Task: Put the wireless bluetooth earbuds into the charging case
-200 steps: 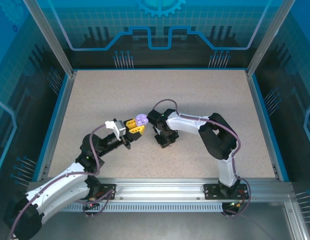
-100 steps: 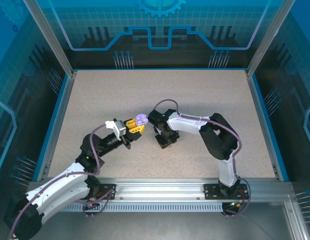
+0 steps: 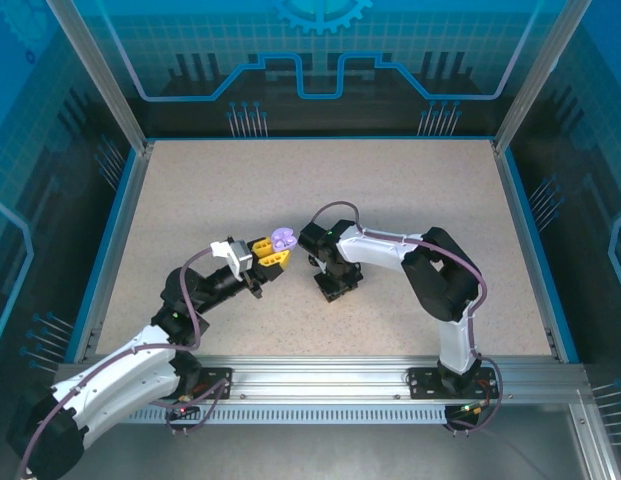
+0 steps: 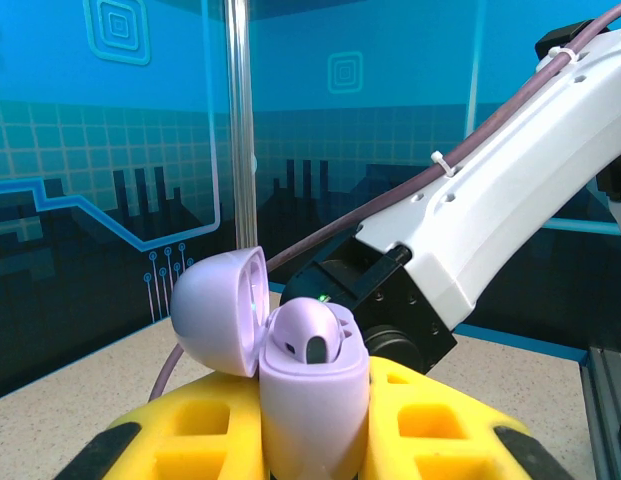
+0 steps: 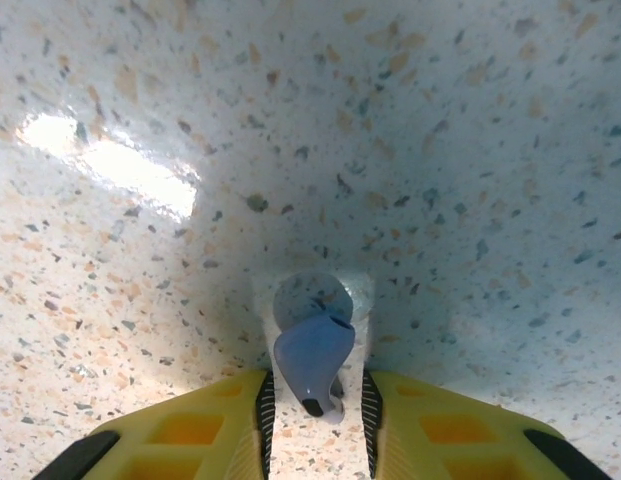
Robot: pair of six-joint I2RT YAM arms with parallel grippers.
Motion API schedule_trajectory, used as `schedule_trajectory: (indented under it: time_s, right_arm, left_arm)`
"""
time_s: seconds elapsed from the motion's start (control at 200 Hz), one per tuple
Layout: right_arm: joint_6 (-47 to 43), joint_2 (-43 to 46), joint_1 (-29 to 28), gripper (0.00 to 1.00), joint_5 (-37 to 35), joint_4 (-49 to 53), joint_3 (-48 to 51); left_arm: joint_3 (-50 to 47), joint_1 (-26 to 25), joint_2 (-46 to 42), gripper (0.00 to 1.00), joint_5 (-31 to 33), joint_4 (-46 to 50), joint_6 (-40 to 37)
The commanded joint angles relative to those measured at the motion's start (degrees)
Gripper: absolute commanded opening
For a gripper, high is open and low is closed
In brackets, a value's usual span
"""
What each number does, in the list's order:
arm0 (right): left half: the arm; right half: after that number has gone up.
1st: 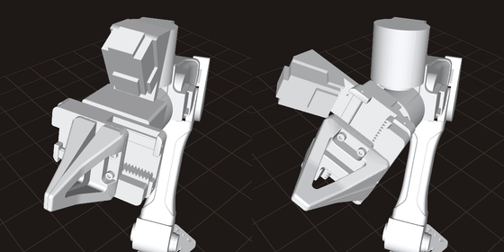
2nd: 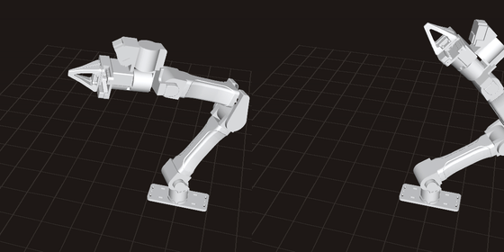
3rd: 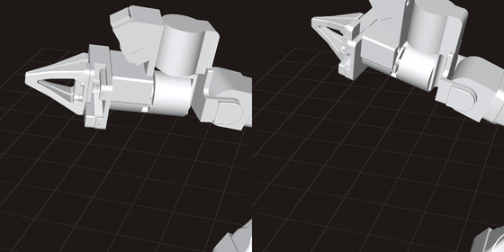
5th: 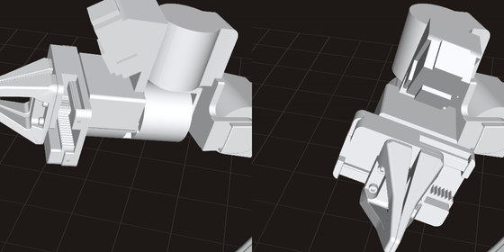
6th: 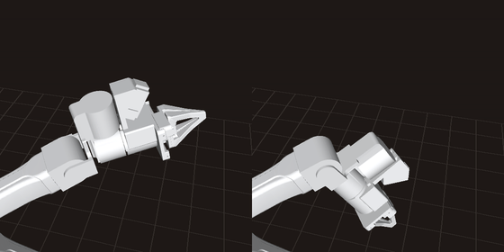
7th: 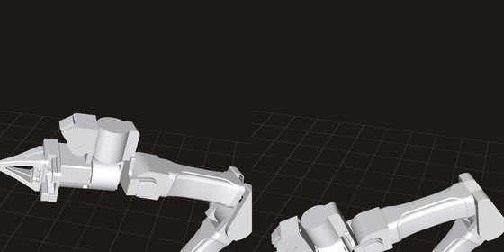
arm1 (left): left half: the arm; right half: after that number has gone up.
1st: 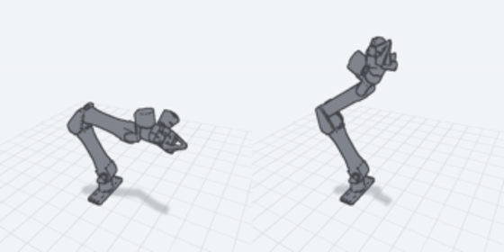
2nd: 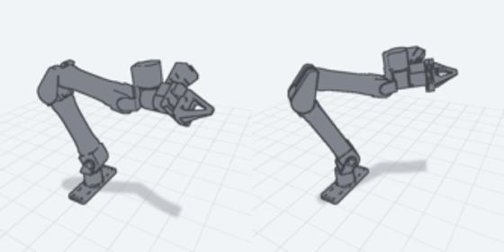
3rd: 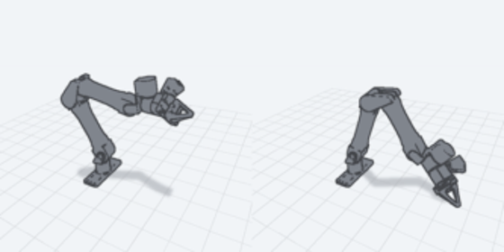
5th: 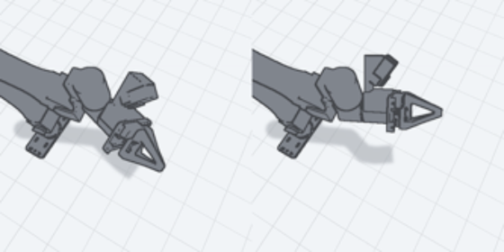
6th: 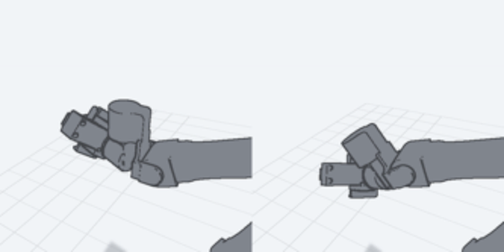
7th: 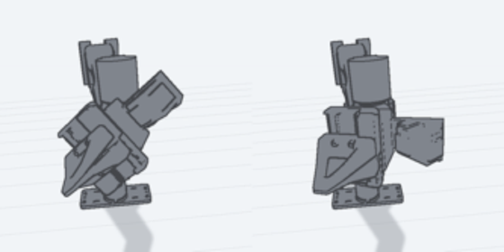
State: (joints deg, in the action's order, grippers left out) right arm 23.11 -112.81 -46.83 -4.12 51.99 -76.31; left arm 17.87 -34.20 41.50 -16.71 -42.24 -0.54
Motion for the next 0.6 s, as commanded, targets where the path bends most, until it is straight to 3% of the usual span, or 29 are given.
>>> schedule_trajectory:
  time_s: [0.0,0.215,0.595]
  right_arm:
    - [0.87,1.53,0.16,0.31,1.24,2.40,0.77]
    - [0.59,3.31,0.34,0.32,4.64,1.10,0.51]
    - [1.07,2.62,0.29,0.31,1.56,3.04,-0.47]
  left_arm:
    - [0.03,-0.27,-0.54,0.00,1.04,-0.21,-1.22]
    - [-0.02,-0.27,-0.45,0.00,1.15,-0.12,-1.38]
    - [0.09,-0.29,-0.69,0.00,1.15,0.49,-1.66]
